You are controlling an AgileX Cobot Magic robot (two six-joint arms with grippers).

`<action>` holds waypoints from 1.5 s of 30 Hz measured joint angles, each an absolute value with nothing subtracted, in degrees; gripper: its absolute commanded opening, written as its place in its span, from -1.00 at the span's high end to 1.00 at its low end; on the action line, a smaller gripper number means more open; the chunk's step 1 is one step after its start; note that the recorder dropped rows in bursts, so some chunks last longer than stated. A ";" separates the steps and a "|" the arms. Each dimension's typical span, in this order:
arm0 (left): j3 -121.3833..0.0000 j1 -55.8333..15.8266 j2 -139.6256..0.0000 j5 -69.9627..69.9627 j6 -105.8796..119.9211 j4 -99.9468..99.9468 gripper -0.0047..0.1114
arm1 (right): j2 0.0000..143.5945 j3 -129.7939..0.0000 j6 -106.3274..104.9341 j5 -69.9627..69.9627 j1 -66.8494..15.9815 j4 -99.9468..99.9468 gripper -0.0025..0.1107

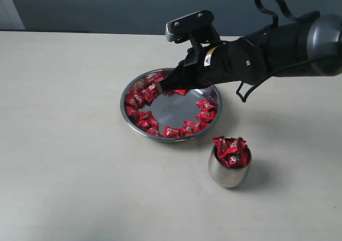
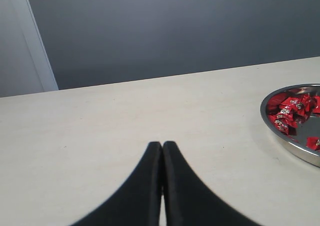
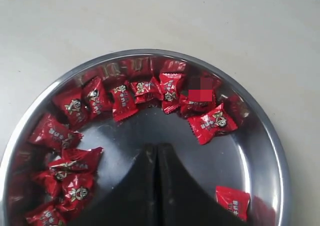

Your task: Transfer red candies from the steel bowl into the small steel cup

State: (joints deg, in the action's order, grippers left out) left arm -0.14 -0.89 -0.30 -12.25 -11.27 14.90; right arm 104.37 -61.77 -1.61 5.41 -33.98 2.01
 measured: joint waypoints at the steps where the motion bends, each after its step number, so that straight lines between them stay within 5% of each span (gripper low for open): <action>1: -0.14 -0.89 -0.30 -12.25 -11.27 14.90 0.91 | 104.37 -61.77 -1.61 5.41 -33.98 2.01 0.97; 12: -0.14 -0.89 -0.30 -12.25 -11.27 14.90 0.91 | 102.87 -61.77 -3.58 8.29 -33.98 -2.14 0.97; 21: -0.14 -0.89 -0.30 -12.25 -11.27 14.90 0.91 | 75.71 -57.53 -4.06 9.66 -29.54 -7.43 0.97; 30: -0.14 -0.89 -0.30 -12.25 -11.27 14.90 0.91 | 42.03 -23.82 -3.95 5.13 -0.05 -3.44 0.97; 39: -0.14 -0.89 -0.30 -12.25 -11.27 14.90 0.91 | 13.73 -2.83 -3.91 1.30 3.67 0.00 0.97; 45: -0.14 -0.89 -0.30 -12.25 -11.27 14.90 0.91 | 0.49 -0.71 -3.49 15.35 3.67 0.49 0.97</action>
State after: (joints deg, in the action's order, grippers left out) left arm -0.14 -0.89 -0.30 -12.25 -11.27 14.90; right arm 0.49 -0.71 -3.49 15.35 3.67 0.49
